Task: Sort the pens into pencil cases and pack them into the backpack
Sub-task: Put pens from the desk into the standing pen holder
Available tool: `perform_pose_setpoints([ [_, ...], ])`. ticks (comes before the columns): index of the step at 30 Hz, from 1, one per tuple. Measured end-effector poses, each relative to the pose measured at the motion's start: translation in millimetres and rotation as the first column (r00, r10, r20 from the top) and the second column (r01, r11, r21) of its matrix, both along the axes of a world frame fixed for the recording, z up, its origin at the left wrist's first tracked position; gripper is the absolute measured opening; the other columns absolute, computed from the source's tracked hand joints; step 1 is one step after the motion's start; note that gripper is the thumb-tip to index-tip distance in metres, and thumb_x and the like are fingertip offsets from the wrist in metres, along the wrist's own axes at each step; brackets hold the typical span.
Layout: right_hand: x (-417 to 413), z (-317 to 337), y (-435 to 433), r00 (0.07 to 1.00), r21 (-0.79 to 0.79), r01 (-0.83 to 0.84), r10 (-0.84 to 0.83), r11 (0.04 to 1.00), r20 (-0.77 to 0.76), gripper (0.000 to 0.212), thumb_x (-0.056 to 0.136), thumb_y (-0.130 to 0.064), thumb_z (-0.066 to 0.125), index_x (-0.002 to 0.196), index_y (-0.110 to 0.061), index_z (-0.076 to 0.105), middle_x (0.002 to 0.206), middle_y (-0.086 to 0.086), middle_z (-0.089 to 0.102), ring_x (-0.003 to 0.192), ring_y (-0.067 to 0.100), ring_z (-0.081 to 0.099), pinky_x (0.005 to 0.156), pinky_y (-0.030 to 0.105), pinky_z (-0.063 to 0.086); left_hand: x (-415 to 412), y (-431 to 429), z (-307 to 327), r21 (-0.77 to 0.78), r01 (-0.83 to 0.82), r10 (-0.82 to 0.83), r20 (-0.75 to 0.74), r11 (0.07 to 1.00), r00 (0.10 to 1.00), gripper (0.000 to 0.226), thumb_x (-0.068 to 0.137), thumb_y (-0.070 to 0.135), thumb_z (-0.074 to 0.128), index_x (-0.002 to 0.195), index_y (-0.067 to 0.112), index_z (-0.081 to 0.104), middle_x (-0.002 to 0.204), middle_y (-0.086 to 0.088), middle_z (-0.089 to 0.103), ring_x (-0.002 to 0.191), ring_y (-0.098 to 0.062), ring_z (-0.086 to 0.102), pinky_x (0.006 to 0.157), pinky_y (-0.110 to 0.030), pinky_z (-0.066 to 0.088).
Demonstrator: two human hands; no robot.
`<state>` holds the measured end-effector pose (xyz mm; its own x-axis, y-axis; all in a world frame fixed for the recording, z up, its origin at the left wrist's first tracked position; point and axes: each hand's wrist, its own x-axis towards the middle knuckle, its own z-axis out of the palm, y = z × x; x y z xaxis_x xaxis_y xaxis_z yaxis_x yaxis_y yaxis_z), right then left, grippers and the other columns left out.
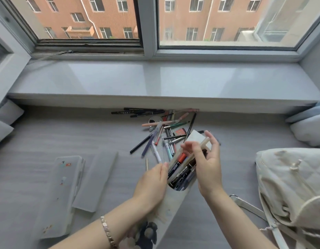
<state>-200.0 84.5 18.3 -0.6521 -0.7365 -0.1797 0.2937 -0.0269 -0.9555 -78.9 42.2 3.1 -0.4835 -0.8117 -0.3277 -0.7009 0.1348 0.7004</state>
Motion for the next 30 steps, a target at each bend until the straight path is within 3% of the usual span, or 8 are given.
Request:
perform_pose_setpoints([
  [3, -1, -3, 2, 0.956, 0.043, 0.021, -0.008, 0.999, -0.292, 0.029, 0.093, -0.017, 0.051, 0.106, -0.042, 0.043, 0.087, -0.004, 0.066, 0.085, 0.01, 0.067, 0.081, 0.032, 0.056, 3, 2, 0, 0.014, 0.019, -0.019, -0.019, 1.0, 1.0, 0.044, 0.099, 0.038, 0.022, 0.058, 0.023, 0.032, 0.062, 0.005, 0.045, 0.07, -0.023, 0.045, 0.063, -0.032, 0.032],
  [8, 0, -20, 9, 0.64, 0.196, -0.098, 0.213, 0.976, -0.739, 0.039, 0.082, -0.046, 0.048, 0.117, -0.029, 0.046, 0.111, -0.016, 0.054, 0.099, -0.003, 0.049, 0.092, 0.011, 0.04, 8, 1, 2, 0.018, 0.0, 0.001, -0.055, 1.0, 0.998, 0.042, 0.099, 0.038, 0.024, 0.061, 0.025, 0.037, 0.065, 0.006, 0.048, 0.073, -0.022, 0.047, 0.068, -0.033, 0.037],
  [13, -5, -24, 4, 0.515, 0.202, -0.056, 0.202, 0.978, -0.833, 0.037, 0.083, -0.039, 0.051, 0.11, -0.014, 0.051, 0.13, -0.007, 0.044, 0.112, -0.006, 0.036, 0.097, -0.004, 0.02, 8, 4, 7, -0.007, -0.04, 0.039, -0.072, 0.999, 0.997, 0.041, 0.099, 0.038, 0.024, 0.061, 0.024, 0.035, 0.07, -0.001, 0.054, 0.08, -0.03, 0.054, 0.07, -0.036, 0.04],
  [16, -10, -23, -3, 0.473, 0.275, 0.001, 0.242, 0.961, -0.847, 0.035, 0.084, -0.034, 0.055, 0.104, -0.006, 0.06, 0.144, 0.007, 0.036, 0.127, -0.001, 0.027, 0.102, 0.006, 0.019, 7, 5, 4, -0.003, -0.063, 0.063, -0.06, 0.998, 0.996, 0.041, 0.099, 0.038, 0.024, 0.061, 0.024, 0.034, 0.083, -0.013, 0.062, 0.087, -0.034, 0.056, 0.072, -0.038, 0.042],
  [21, -11, -21, -19, 0.19, 0.599, -0.116, 0.609, 0.793, -0.77, 0.056, 0.093, -0.034, 0.048, 0.141, -0.007, 0.033, 0.156, 0.001, 0.016, 0.14, 0.018, 0.025, 0.113, 0.031, 0.024, 13, -5, -9, 0.034, -0.103, 0.104, -0.022, 0.994, 0.994, 0.042, 0.099, 0.039, 0.022, 0.063, 0.023, 0.038, 0.082, -0.009, 0.062, 0.088, -0.033, 0.056, 0.072, -0.036, 0.039],
  [24, -8, -19, -37, 0.381, 0.371, -0.147, 0.399, 0.917, -0.834, 0.032, 0.091, -0.01, 0.05, 0.121, -0.002, 0.059, 0.133, 0.012, 0.054, 0.123, 0.021, 0.051, 0.104, 0.016, 0.03, 27, -22, -20, 0.027, -0.172, 0.172, 0.002, 0.985, 0.985, 0.042, 0.099, 0.037, 0.022, 0.064, 0.021, 0.04, 0.081, -0.009, 0.06, 0.091, -0.034, 0.056, 0.073, -0.035, 0.038],
  [27, 0, -22, -52, 0.601, 0.149, 0.019, 0.107, 0.989, -0.792, 0.024, 0.086, 0.0, 0.051, 0.103, -0.001, 0.068, 0.107, 0.012, 0.069, 0.099, 0.015, 0.062, 0.089, 0.022, 0.048, 46, -44, -22, -0.011, -0.328, 0.328, 0.007, 0.945, 0.945, 0.043, 0.1, 0.032, 0.023, 0.078, 0.012, 0.053, 0.1, -0.021, 0.064, 0.1, -0.035, 0.057, 0.079, -0.034, 0.038],
  [30, 10, -36, -73, 0.628, 0.338, 0.038, 0.241, 0.94, -0.74, 0.024, 0.087, 0.0, 0.05, 0.104, -0.005, 0.066, 0.105, 0.009, 0.066, 0.096, 0.015, 0.058, 0.086, 0.03, 0.048, 71, -67, -22, -0.072, -0.472, 0.472, -0.012, 0.879, 0.881, 0.048, 0.1, 0.03, 0.022, 0.095, 0.001, 0.059, 0.108, -0.026, 0.063, 0.104, -0.036, 0.057, 0.083, -0.036, 0.039],
])
